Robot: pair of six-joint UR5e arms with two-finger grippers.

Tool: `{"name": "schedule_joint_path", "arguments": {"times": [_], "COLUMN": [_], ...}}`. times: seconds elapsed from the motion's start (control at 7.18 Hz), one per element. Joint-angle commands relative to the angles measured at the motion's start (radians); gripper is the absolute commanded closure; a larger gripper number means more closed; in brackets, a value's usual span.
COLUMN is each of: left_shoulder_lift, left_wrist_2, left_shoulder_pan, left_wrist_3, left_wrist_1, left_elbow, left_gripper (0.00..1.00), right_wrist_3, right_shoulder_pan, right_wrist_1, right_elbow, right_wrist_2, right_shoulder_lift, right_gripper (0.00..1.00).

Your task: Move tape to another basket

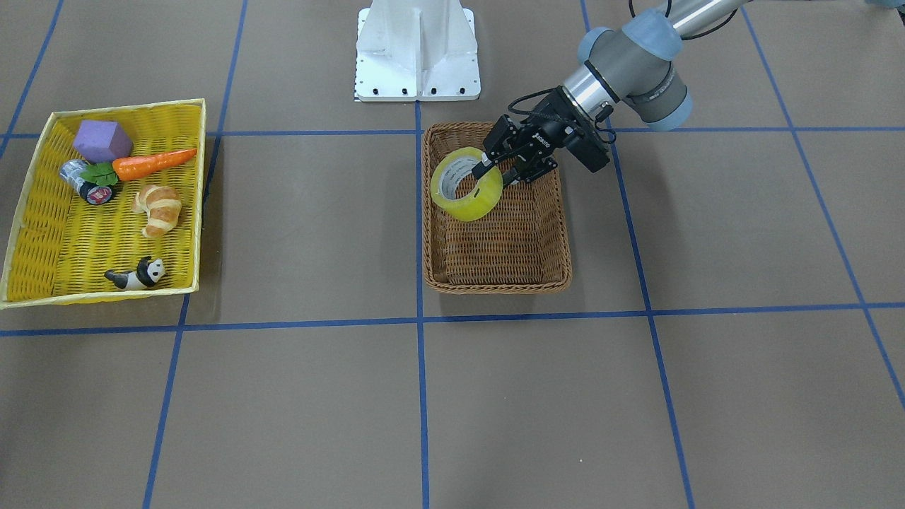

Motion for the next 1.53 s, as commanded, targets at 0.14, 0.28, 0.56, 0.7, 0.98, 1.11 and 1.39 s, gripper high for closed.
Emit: {"name": "schedule_joint_path", "arguments": {"times": [0.14, 0.28, 0.56, 0.7, 0.98, 1.11, 1.39], "left_shoulder_lift": [-0.017, -0.02, -0.022, -0.022, -0.016, -0.013, -0.008], "left_wrist_2": [0.007, 0.006, 0.041, 0.035, -0.048, -0.112, -0.305], "left_shoulder_pan": [0.009, 0.009, 0.004, -0.017, -0.141, -0.214, -0.419], "left_wrist_3": [0.08, 0.109, 0.16, 0.218, 0.24, 0.272, 0.379], "left_wrist_1": [-0.009, -0.01, -0.009, -0.009, 0.013, 0.048, 0.214], "left_elbow": [0.058, 0.058, 0.039, 0.02, 0.02, 0.018, 0.015], "left_gripper": [0.83, 0.65, 0.01, 0.01, 0.01, 0.01, 0.01], "right_wrist_3": [-0.012, -0.009, -0.001, -0.001, -0.009, -0.014, -0.017], "right_shoulder_pan": [0.017, 0.017, 0.017, 0.017, 0.02, 0.021, 0.028], "right_wrist_1": [0.001, 0.001, 0.001, 0.004, 0.004, 0.004, 0.031], "right_elbow": [-0.003, -0.003, 0.0, -0.002, -0.005, -0.002, 0.0], "right_wrist_2": [0.015, 0.015, 0.03, 0.033, 0.032, 0.032, 0.018], "right_shoulder_lift": [-0.026, -0.026, -0.02, -0.019, -0.032, -0.052, -0.077], "right_gripper": [0.0, 0.0, 0.0, 0.0, 0.0, 0.0, 0.0]}}
